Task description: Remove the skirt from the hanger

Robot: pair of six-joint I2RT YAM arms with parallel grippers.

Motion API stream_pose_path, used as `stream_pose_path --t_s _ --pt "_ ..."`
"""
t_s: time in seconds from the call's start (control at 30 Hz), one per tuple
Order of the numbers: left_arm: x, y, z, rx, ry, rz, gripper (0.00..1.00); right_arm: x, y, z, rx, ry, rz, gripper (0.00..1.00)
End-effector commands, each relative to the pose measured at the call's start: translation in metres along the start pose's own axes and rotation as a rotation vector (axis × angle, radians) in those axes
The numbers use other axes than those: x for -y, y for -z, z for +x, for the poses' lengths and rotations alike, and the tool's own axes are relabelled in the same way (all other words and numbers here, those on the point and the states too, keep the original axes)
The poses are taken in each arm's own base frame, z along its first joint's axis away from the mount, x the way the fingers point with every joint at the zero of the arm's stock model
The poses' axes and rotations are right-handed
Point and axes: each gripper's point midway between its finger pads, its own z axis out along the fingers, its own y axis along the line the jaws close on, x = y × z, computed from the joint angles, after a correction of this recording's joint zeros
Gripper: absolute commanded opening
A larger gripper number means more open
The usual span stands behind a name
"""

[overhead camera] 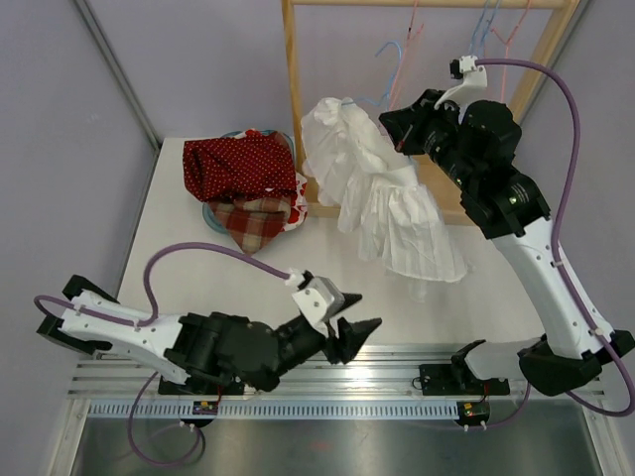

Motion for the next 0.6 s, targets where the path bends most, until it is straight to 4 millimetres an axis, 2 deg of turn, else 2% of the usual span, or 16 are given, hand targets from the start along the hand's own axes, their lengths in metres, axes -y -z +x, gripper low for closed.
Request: stream_pose_path --t_s 0.0,0.03,0.07,0.1,0.17,0.2,0.23,0.27,0.3,0.37,0.4,0.47,0.5,0.53,0.57 --pt "-0.045 0.01 -0.069 0.161 -0.012 -0.15 0.54 -0.029 0.036 -0.014 0.043 -0.021 -0.158 0.0" --pt "-0.05 0.01 -0.077 0.175 -0.024 -0.16 0.58 -0.033 0.045 -0.016 0.053 -0.025 -0.183 0.0" --pt "-0.058 0.01 -0.085 0.192 -0.034 -0.185 0.64 -0.034 0.045 -0.008 0.039 -0.025 -0.207 0.0" --pt "-0.074 0.008 -0.096 0.22 -0.067 -0.23 0.7 -0.043 0.05 -0.001 0.014 -0.024 -0.268 0.0" --pt "-0.092 0.007 -0.108 0.249 -0.084 -0.243 0.76 -0.056 0.064 0.003 -0.006 -0.006 -0.352 0.0" --pt "-0.121 0.005 -0.118 0.269 -0.076 -0.307 0.79 -0.062 0.072 0.007 -0.027 -0.004 -0.395 0.0" --pt "-0.132 0.005 -0.123 0.28 -0.076 -0.319 0.81 -0.066 0.084 0.002 -0.015 -0.001 -0.416 0.0" --pt "-0.14 0.008 -0.13 0.295 -0.08 -0.307 0.82 -0.065 0.089 0.007 -0.03 0.002 -0.421 0.0" --pt "-0.167 0.01 -0.133 0.291 -0.102 -0.376 0.83 -0.067 0.097 0.008 -0.036 0.018 -0.441 0.0" --pt "-0.182 0.016 -0.14 0.295 -0.12 -0.382 0.85 -0.07 0.12 0.005 -0.043 0.042 -0.462 0.0" --pt "-0.203 0.02 -0.139 0.279 -0.134 -0.427 0.86 -0.07 0.127 0.005 -0.046 0.065 -0.474 0.0" --pt "-0.206 0.027 -0.142 0.281 -0.136 -0.381 0.9 -0.07 0.151 0.001 -0.05 0.093 -0.474 0.0" --pt "-0.218 0.032 -0.14 0.272 -0.147 -0.401 0.93 -0.068 0.159 0.001 -0.05 0.119 -0.472 0.0" --pt "-0.221 0.034 -0.139 0.265 -0.153 -0.391 0.98 -0.068 0.172 -0.003 -0.043 0.126 -0.475 0.0" --pt "-0.218 0.033 -0.136 0.254 -0.164 -0.347 0.98 -0.067 0.181 -0.002 -0.059 0.129 -0.47 0.0"
